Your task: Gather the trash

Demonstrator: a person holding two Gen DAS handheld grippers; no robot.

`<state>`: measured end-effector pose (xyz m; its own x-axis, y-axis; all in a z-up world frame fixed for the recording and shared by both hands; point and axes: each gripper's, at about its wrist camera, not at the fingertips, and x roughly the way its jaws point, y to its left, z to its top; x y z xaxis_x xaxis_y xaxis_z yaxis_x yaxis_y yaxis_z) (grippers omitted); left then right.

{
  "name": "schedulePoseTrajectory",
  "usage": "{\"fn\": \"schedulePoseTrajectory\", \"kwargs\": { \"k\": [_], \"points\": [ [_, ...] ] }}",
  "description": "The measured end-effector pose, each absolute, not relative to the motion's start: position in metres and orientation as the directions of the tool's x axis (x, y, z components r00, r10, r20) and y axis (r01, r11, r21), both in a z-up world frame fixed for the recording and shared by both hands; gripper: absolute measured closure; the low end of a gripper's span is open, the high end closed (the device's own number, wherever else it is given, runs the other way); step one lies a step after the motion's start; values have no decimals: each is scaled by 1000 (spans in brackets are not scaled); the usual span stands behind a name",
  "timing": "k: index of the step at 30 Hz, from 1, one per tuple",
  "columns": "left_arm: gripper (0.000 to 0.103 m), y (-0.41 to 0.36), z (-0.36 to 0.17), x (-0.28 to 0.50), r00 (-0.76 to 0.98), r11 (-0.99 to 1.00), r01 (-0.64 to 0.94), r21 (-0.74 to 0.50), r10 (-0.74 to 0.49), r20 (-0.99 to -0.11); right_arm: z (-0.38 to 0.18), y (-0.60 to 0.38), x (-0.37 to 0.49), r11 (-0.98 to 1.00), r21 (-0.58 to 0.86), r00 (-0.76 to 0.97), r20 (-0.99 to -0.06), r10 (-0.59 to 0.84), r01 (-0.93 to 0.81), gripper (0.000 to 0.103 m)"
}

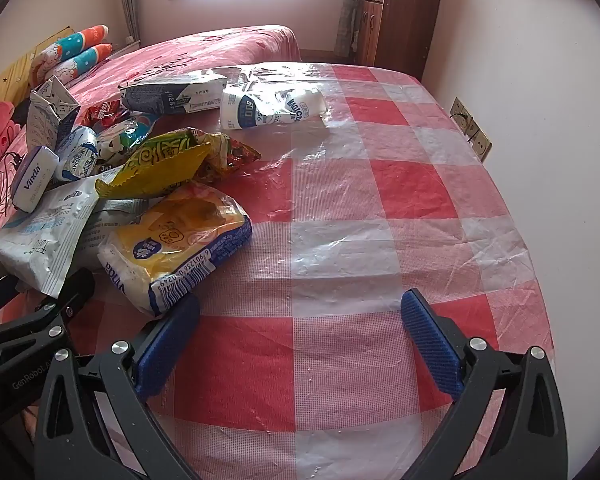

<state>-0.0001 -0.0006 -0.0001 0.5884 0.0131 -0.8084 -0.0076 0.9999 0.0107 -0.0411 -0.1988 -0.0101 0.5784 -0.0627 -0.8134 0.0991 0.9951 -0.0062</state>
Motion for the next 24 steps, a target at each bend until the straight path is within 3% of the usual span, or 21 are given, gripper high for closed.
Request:
{"fn": "schedulePoseTrajectory", "kwargs": {
  "k": [8,14,24],
  "points": [
    [4,-1,1,-6,593,1000,25,18,-1,-805,-10,-199,-49,994,-16,580,-811,-77,110,4],
    [4,-3,25,-45,693,995,43,89,35,-720,0,-206,-77,994,-10,621,-780,-73,105,4],
    [4,24,81,-109,801,994,38,102,30,-598,62,-195,-146,998,35,783,-621,-19,52,4]
  ]
}}
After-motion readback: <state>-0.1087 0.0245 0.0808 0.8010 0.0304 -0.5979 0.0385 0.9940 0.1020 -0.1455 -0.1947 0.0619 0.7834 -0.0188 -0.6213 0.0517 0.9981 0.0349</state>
